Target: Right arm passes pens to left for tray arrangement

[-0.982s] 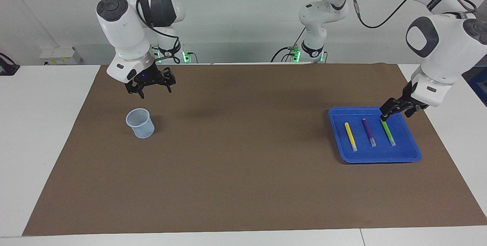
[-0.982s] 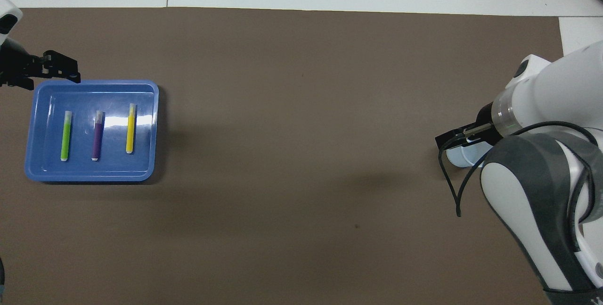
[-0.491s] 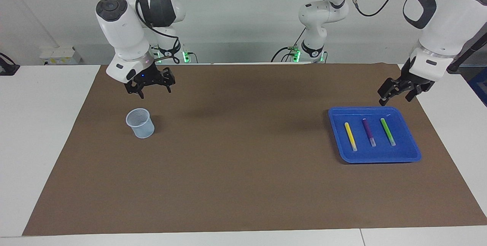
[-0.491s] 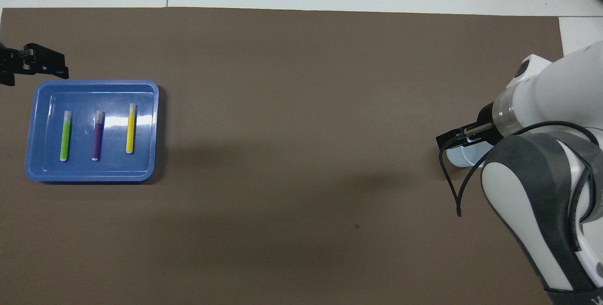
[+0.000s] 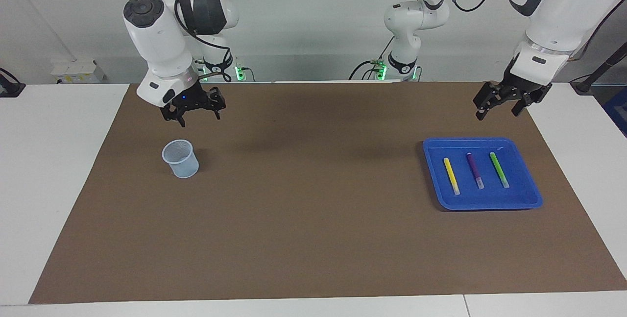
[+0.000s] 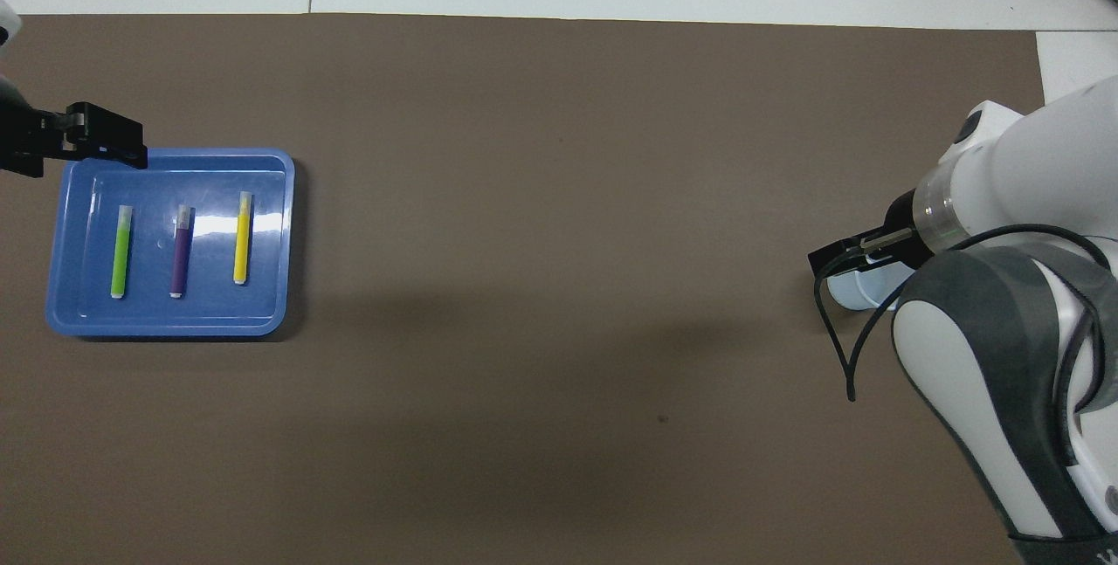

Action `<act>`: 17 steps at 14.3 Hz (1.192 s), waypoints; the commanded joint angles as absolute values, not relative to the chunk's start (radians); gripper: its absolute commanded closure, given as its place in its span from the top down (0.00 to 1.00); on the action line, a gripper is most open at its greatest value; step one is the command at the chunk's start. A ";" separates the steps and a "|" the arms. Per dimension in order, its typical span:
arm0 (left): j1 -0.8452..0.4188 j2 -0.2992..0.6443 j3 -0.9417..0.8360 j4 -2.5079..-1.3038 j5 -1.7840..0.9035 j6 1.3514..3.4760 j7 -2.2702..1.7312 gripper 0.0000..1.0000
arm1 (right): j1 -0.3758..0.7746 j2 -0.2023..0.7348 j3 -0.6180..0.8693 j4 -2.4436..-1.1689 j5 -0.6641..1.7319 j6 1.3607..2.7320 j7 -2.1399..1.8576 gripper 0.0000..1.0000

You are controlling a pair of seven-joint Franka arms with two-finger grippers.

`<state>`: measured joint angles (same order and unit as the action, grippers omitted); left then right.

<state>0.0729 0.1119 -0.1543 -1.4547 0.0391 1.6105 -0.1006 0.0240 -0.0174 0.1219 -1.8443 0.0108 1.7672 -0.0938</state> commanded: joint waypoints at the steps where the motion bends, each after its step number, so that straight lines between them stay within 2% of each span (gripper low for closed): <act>1: 0.035 0.051 -0.101 -1.561 0.029 1.650 -0.104 1.00 | 0.015 -0.018 0.127 -1.842 0.011 1.779 -0.087 1.00; 4: -0.037 0.037 0.018 -1.585 -0.021 1.684 -0.103 1.00 | 0.015 -0.018 0.127 -1.842 0.011 1.779 -0.087 1.00; 14: -0.049 0.038 0.017 -1.577 -0.008 1.667 -0.100 1.00 | 0.015 -0.018 0.127 -1.842 0.011 1.779 -0.087 1.00; 17: -0.006 0.037 -0.012 -1.572 -0.008 1.654 -0.068 1.00 | 0.015 -0.018 0.127 -1.842 0.011 1.778 -0.087 1.00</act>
